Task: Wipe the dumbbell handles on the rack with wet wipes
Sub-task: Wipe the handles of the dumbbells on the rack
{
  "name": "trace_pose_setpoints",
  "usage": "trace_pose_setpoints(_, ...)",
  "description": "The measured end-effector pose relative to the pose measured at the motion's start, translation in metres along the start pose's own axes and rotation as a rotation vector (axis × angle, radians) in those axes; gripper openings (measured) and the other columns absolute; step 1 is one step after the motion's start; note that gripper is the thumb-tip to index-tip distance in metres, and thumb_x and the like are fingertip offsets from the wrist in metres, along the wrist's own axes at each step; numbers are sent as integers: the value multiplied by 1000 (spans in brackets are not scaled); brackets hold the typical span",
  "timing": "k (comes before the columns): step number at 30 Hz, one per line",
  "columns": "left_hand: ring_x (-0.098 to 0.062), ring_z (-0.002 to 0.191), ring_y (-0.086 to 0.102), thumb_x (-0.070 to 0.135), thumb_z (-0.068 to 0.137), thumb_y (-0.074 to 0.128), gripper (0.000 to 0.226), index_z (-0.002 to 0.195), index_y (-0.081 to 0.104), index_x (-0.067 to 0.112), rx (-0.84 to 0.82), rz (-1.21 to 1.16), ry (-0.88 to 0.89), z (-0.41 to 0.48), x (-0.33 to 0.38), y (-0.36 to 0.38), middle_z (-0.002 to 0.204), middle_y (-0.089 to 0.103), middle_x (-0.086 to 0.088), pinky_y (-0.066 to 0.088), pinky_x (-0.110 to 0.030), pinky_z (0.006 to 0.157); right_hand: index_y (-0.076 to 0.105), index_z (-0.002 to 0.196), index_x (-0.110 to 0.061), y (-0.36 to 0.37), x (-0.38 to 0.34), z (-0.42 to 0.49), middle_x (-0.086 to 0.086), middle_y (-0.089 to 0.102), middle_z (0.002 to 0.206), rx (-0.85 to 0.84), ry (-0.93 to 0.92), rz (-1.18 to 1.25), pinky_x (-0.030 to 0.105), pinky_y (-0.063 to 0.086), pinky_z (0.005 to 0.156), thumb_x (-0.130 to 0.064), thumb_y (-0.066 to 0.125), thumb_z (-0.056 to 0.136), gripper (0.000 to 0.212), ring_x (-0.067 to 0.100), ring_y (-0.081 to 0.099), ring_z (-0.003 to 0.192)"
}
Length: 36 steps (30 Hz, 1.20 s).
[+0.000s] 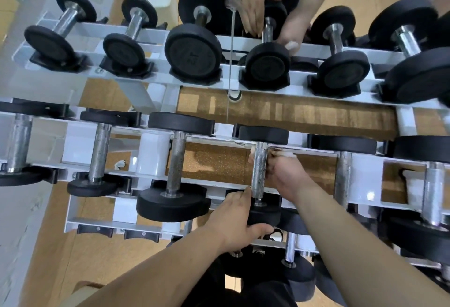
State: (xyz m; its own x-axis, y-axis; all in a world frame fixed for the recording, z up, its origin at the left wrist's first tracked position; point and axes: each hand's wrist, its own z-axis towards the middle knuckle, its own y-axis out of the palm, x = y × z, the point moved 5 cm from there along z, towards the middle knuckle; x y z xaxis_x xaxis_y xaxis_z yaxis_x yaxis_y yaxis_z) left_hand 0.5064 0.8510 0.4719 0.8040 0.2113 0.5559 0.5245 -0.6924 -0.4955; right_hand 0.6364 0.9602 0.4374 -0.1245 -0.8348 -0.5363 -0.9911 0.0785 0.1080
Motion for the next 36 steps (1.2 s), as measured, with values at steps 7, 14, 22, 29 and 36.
trace_pose_setpoints(7,-21,146,32,81,80,59,108,161,20,23,29,-43,19,2,-4,4,154,43,-4,39,-41,116,71,98,-7,-28,9,-49,6,74,91,211,-75,-281,30,53,72,4,57,94,19,17,67,81)
trace_pose_setpoints(14,-10,98,66,57,70,68,52,114,63,30,116,-249,57,1,1,0,104,69,9,59,-41,83,28,162,-16,43,4,-69,5,58,106,269,-373,-682,29,38,75,0,43,99,67,30,58,97)
trace_pose_setpoints(22,-5,148,32,60,65,75,114,162,23,30,155,-498,-57,-13,-12,10,156,35,15,35,-35,122,21,164,-19,18,38,-97,14,69,121,93,-306,-1153,39,52,83,-11,41,100,67,35,65,106)
trace_pose_setpoints(29,-12,145,39,45,72,67,88,153,35,35,259,-399,-83,-31,0,10,151,45,13,43,-36,115,25,158,-3,50,-12,-70,18,58,134,264,-399,-759,41,49,92,1,45,98,64,36,58,120)
trace_pose_setpoints(36,-9,81,64,5,77,61,61,103,39,56,390,-553,-187,-51,-19,8,105,62,11,55,-23,71,5,165,-3,19,51,-94,21,3,173,-20,-395,-1271,31,43,107,3,42,100,75,33,32,153)
